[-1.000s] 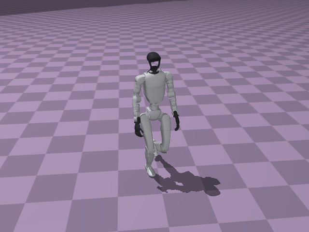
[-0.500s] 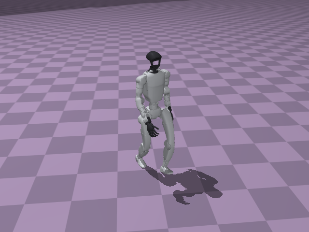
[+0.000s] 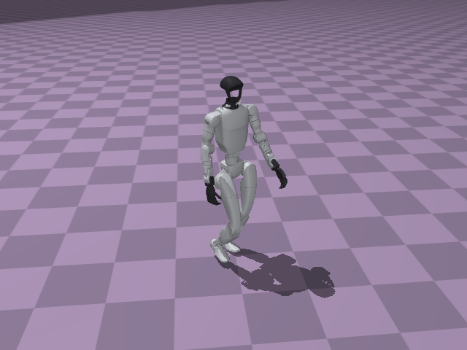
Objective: Walk
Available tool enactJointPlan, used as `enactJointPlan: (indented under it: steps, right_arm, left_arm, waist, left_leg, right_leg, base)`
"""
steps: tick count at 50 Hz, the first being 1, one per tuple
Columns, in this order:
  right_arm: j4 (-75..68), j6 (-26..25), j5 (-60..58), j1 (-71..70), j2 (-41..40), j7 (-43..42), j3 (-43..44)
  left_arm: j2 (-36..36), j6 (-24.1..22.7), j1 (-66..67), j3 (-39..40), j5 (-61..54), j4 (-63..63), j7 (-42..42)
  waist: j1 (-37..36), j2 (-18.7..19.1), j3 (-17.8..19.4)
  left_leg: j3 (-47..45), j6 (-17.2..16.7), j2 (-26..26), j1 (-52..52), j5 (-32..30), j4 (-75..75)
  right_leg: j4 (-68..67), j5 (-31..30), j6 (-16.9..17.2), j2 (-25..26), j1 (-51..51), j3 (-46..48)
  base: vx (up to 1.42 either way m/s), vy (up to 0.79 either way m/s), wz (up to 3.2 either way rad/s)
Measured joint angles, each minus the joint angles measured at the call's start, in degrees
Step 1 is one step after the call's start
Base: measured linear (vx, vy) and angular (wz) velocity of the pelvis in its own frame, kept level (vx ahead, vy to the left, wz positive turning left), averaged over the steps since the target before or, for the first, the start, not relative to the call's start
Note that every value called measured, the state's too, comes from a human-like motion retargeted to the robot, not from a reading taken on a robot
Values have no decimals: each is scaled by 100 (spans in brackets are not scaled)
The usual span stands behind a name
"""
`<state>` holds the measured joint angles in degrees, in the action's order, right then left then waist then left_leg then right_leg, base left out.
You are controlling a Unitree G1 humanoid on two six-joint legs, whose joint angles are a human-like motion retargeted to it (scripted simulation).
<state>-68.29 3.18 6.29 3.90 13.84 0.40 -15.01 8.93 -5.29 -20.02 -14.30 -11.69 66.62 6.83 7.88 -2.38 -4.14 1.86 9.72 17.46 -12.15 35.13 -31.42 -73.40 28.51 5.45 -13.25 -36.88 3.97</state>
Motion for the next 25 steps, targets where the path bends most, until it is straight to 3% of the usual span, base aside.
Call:
enactJointPlan:
  steps: [7, 10, 15, 18, 22, 25]
  right_arm:
    - [-144, -78, 196, 75, 4, -10, 244]
    - [-211, -66, 253, 157, -33, -19, 294]
    - [-280, 15, 422, 25, -8, -85, 328]
    - [-279, 73, 512, -129, 24, -146, 312]
    - [-32, 135, 572, -363, 88, -221, 281]
    - [251, 180, 546, -608, 176, -326, 258]
  left_arm:
    - [1, -202, -253, -45, 40, -316, -82]
    - [-28, -247, -129, -61, 99, -384, -139]
    - [-133, -181, 477, -34, 146, -69, -347]
    - [-197, -101, 932, 41, 176, 327, -514]
    - [-193, 16, 1505, 118, 218, 783, -663]
    - [-110, 58, 1815, 177, 156, 910, -698]
  waist:
    - [-115, 411, -117]
    - [-197, 413, -159]
    - [-392, 608, -219]
    - [-512, 895, -180]
    - [-744, 1197, -137]
    - [-958, 1222, -158]
  left_leg:
    - [138, -168, -555, 475, 218, 258]
    - [190, -217, -611, 504, 502, -213]
    - [406, -428, -895, 628, 744, -1253]
    - [513, -773, -1288, 588, 465, -2253]
    - [509, -1320, -1823, 4, -581, -4033]
    - [362, -1340, -2136, -769, -1077, -5156]
  right_leg:
    - [2889, -258, 349, 945, -382, -29]
    - [3046, -238, 375, 1129, -440, -120]
    - [2640, -417, 141, 1526, -161, 32]
    - [2611, -450, -91, 1897, 260, 244]
    - [2766, -282, -412, 2341, 746, 455]
    - [3020, -140, -544, 2478, 1047, 451]
  base:
    - [0, -1, 27]
    - [-1, -3, 35]
    - [4, -4, 36]
    - [3, -5, 37]
    - [-1, -4, 39]
    - [-2, -4, 50]
